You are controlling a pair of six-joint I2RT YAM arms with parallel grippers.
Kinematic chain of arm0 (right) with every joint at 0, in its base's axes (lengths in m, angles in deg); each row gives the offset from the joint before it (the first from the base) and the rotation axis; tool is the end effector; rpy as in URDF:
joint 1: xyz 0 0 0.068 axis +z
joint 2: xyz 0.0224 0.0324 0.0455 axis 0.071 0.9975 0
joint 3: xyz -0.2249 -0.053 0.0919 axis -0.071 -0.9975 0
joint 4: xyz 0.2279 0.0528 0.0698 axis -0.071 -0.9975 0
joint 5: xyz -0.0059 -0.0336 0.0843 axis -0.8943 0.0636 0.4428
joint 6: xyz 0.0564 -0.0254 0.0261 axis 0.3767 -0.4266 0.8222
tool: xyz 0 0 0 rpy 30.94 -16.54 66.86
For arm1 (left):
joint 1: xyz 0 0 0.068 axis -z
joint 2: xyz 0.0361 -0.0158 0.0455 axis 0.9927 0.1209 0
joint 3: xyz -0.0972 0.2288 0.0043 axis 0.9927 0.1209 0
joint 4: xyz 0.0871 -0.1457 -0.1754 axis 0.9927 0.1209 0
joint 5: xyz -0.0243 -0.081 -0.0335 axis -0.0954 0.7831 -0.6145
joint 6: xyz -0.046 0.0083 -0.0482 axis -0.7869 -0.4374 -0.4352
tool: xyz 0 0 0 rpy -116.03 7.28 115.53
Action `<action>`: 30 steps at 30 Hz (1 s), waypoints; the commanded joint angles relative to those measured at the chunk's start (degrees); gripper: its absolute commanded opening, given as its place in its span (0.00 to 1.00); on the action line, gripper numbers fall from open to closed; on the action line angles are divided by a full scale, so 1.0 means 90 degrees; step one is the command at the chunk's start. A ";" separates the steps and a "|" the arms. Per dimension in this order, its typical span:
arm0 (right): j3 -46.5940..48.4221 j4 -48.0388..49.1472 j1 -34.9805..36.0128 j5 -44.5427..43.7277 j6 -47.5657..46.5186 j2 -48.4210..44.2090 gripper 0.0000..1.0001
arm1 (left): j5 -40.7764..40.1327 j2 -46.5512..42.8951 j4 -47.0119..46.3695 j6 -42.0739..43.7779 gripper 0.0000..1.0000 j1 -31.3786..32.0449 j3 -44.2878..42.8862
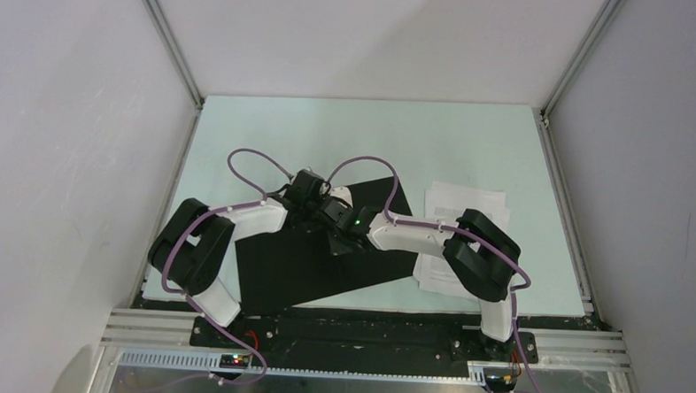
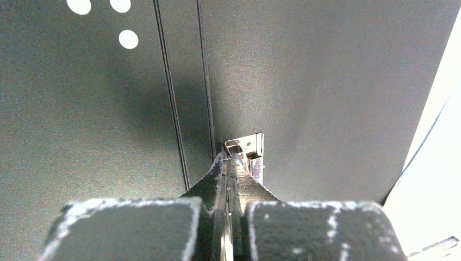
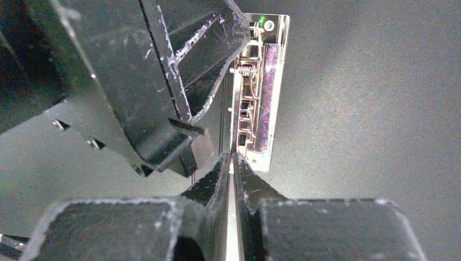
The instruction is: Put the files into the folder
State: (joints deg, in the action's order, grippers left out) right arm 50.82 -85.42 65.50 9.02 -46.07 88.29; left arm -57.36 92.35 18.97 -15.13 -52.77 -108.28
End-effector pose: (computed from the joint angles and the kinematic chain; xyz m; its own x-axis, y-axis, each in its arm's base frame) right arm 0.1981 0.3359 0.1480 -0.7892 -0.2872 -0.5429 -0.4103 0.9042 0.1182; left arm 0.2633 -0.1528 0.1213 -0.8357 -0.4001 -0.3762 -0.2245 0.8741 -0.4308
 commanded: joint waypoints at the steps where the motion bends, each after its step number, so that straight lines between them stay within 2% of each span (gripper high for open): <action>1: 0.0139 -0.0390 0.0082 -0.0305 0.0058 0.0119 0.10 | -0.0282 0.0390 0.0418 0.0067 0.00 -0.0049 0.0126; 19: 0.0141 -0.0747 0.0184 -0.0552 0.0222 0.0459 0.12 | -0.0233 0.0469 0.0409 0.0031 0.00 -0.0083 0.0148; 30: 0.0089 -0.1122 0.0336 -0.0978 0.0428 0.0863 0.07 | -0.0111 0.0617 0.0391 -0.0016 0.00 -0.0236 0.0203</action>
State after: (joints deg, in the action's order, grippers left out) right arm 53.79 -89.09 67.42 2.82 -43.28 91.18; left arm -55.52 92.96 18.31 -15.61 -53.78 -108.28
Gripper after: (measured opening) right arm 0.075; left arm 0.012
